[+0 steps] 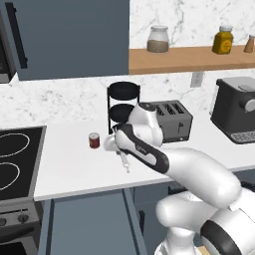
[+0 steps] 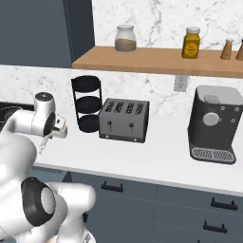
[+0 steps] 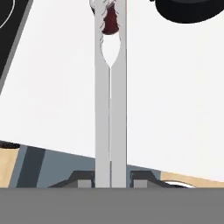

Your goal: Pick the tongs from the drawer and place it on the counter.

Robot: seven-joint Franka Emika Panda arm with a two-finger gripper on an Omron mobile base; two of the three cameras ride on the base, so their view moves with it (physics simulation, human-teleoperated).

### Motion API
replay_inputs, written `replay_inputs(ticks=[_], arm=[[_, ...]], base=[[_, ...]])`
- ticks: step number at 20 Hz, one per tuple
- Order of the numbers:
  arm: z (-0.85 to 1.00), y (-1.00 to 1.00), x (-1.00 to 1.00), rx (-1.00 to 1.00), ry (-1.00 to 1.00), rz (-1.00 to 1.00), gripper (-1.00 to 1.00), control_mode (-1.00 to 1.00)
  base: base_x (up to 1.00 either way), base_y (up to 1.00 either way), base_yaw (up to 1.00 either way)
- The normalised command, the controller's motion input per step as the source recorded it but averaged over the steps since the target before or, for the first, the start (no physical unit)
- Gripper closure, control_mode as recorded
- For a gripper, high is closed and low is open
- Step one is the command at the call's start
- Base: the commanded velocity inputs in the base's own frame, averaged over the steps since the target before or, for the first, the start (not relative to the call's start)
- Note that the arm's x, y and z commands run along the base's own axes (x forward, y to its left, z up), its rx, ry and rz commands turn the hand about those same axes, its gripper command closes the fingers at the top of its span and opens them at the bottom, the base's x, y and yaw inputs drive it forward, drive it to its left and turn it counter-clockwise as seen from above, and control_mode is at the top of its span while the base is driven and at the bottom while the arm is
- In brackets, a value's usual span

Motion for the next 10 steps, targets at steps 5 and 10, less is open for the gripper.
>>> replay_inputs(ticks=[5,10], arm=[[-0.77,0.08,0.52,-0.16,0.00,-0.07,1.00,-1.00],[-0.70,0.00,0.50,-0.04,0.00,-0.03,1.00,-1.00]], base=[[0.00,0.00,0.00],[0.00,0.00,0.00]])
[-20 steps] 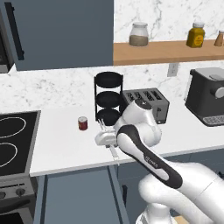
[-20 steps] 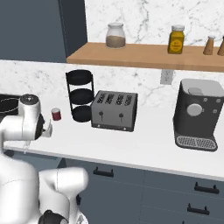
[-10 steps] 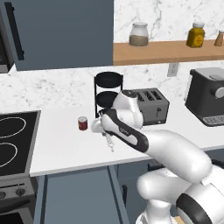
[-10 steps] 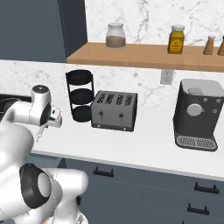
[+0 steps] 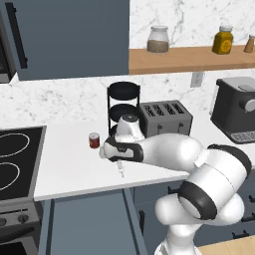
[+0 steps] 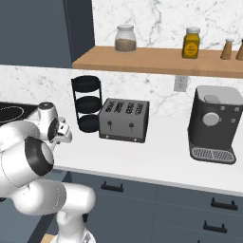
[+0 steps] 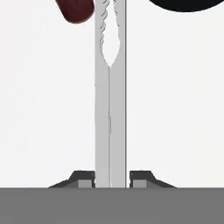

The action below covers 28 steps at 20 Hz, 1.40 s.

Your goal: Pick the tongs from the drawer and place it on the counter.

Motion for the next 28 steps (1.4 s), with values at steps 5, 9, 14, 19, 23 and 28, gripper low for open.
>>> replay_inputs(ticks=[5,9,14,19,23,28], arm=[[-0.43,0.00,0.46,0.00,0.04,0.00,1.00,-1.00],[-0.47,0.00,0.27,0.00,0.07,0.00,1.00,-1.00],[-0.28,0.00,0.30,0.00,0.02,0.00,-1.00,-1.00],[0.00,0.00,0.00,0.00,0.00,0.00,-1.00,-1.00],[0.27,-0.03,-0.10,0.00,-0.06,0.00,-1.00,-1.00],[0.94,-0.57,-0.60,0.00,-0.11,-0.01,-1.00,-1.00]], base=[[0.00,0.00,0.00],[0.00,0.00,0.00],[0.00,0.00,0.00],[0.00,0.00,0.00],[0.00,0.00,0.00],[0.00,0.00,0.00]])
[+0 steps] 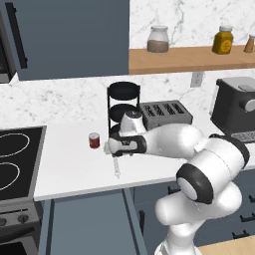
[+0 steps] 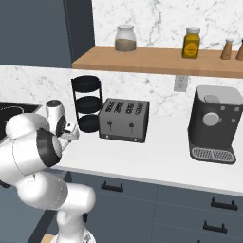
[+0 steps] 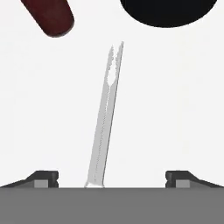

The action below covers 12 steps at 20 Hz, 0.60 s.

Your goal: Pick the tongs from the drawer and place it on the counter.

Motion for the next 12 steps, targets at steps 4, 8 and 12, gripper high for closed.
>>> replay_inputs(ticks=[4,8,12], arm=[[1.00,-1.00,-0.67,0.02,-0.04,-0.01,-1.00,-1.00],[0.92,-0.99,-0.93,0.03,0.00,-0.05,-1.00,-1.00],[0.93,-0.78,-1.00,0.00,0.00,-0.07,-1.00,-1.00]], base=[[0.00,0.00,0.00],[0.00,0.00,0.00],[0.00,0.00,0.00]])
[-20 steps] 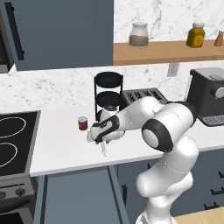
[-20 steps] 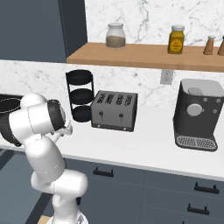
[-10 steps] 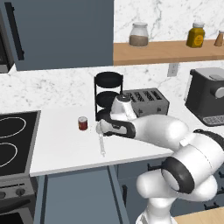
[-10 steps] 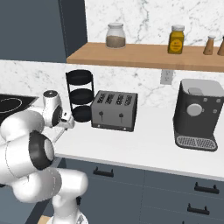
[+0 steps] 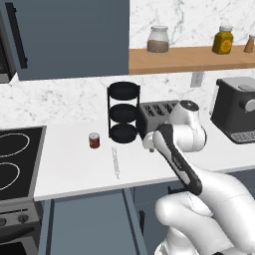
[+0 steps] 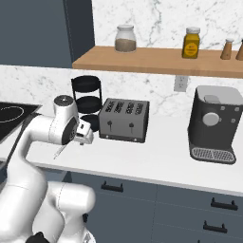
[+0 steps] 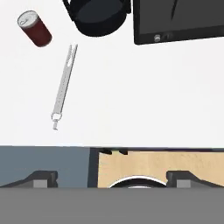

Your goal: Pick the tongs from the drawer and place it on the counter.

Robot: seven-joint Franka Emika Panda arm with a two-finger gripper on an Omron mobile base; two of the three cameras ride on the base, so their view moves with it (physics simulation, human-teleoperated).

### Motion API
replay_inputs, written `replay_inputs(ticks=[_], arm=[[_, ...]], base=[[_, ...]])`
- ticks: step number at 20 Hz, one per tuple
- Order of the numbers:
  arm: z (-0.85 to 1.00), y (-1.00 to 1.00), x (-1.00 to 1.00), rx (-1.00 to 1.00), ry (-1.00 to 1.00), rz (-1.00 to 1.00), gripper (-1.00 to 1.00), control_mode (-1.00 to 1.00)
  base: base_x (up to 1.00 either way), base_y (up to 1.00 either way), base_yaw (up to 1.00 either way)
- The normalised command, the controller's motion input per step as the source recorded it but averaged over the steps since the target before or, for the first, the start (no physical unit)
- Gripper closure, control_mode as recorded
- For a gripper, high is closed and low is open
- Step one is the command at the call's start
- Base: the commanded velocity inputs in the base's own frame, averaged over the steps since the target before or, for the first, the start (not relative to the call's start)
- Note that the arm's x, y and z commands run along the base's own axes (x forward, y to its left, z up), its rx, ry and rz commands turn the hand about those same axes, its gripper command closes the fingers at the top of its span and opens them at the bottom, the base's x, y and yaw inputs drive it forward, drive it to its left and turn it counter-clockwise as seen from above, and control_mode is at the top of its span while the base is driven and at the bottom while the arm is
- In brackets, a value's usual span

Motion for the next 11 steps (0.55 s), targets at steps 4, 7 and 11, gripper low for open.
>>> replay_inputs(ticks=[4,7,11], arm=[[1.00,-0.53,-0.75,0.00,0.00,-0.08,-1.00,-1.00],[1.00,-0.46,-0.66,0.00,0.00,-0.08,-1.00,-1.00],[1.00,-0.25,-0.66,0.00,0.00,-0.07,-1.00,-1.00]], base=[[0.00,0.00,0.00],[0.00,0.00,0.00],[0.00,0.00,0.00]])
